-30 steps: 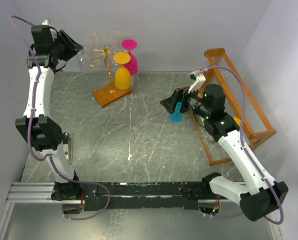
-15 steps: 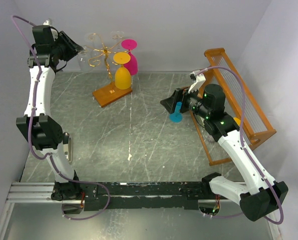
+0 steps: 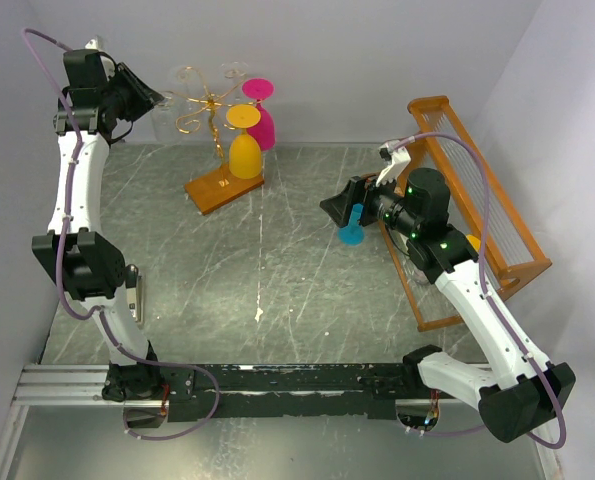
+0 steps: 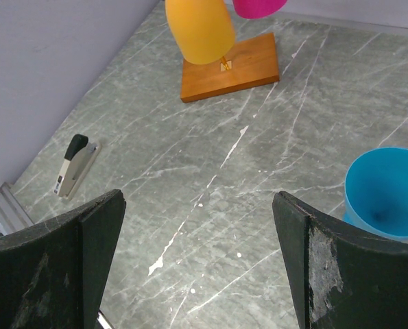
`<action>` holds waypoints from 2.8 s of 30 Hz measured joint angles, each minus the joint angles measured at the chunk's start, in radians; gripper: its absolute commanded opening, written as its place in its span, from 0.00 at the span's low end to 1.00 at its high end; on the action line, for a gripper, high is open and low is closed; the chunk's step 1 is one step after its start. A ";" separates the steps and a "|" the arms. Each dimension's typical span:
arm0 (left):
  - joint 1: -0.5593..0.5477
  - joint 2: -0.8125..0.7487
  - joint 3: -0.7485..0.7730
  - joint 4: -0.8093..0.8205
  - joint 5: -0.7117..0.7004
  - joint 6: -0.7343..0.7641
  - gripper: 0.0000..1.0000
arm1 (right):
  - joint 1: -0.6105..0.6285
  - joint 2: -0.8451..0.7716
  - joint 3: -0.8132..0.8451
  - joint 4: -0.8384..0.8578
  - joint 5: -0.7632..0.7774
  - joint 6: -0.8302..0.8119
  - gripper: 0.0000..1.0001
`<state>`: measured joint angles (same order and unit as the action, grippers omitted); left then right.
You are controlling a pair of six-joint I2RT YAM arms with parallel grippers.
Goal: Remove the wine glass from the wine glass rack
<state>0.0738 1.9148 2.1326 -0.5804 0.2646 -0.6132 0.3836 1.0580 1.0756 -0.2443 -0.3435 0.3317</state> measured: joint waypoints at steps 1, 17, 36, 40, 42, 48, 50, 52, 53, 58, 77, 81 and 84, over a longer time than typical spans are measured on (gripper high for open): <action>0.000 0.000 0.000 0.000 -0.002 0.001 0.35 | 0.000 0.000 0.000 0.000 0.000 0.000 0.90; -0.008 -0.009 0.008 -0.021 -0.046 0.040 0.31 | 0.000 0.000 -0.001 0.000 0.003 0.000 0.89; -0.024 -0.010 0.048 -0.067 -0.106 0.076 0.21 | 0.000 0.000 -0.005 0.000 0.003 0.001 0.89; -0.024 -0.010 0.051 -0.070 -0.108 0.080 0.19 | 0.000 0.000 -0.005 0.000 0.003 0.001 0.89; -0.024 -0.010 0.051 -0.070 -0.108 0.080 0.16 | 0.000 0.000 -0.005 0.000 0.003 0.001 0.89; -0.024 -0.010 0.052 -0.069 -0.104 0.073 0.07 | 0.000 0.003 -0.005 0.000 0.003 0.002 0.89; -0.023 -0.010 0.052 -0.068 -0.102 0.063 0.07 | 0.000 0.005 -0.005 0.000 0.003 0.005 0.89; -0.023 -0.010 0.052 -0.068 -0.097 0.050 0.07 | 0.000 0.005 -0.005 0.000 0.003 0.005 0.89; -0.022 -0.011 0.052 -0.068 -0.095 0.041 0.07 | 0.000 0.005 -0.005 0.000 0.003 0.005 0.89; -0.010 -0.036 0.000 -0.034 -0.064 -0.023 0.07 | 0.000 0.005 -0.005 0.000 0.002 0.006 0.89; 0.045 -0.087 -0.145 0.112 0.008 -0.271 0.07 | 0.000 0.005 -0.005 0.000 0.003 0.005 0.89; 0.054 -0.087 -0.151 0.122 0.024 -0.301 0.07 | 0.000 0.005 -0.005 0.000 0.003 0.005 0.89; 0.058 -0.087 -0.157 0.137 0.031 -0.320 0.07 | 0.000 0.005 -0.005 0.000 0.003 0.005 0.90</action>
<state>0.1318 1.8282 1.9755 -0.4431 0.2955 -0.9333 0.3836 1.0630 1.0710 -0.2447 -0.3401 0.3370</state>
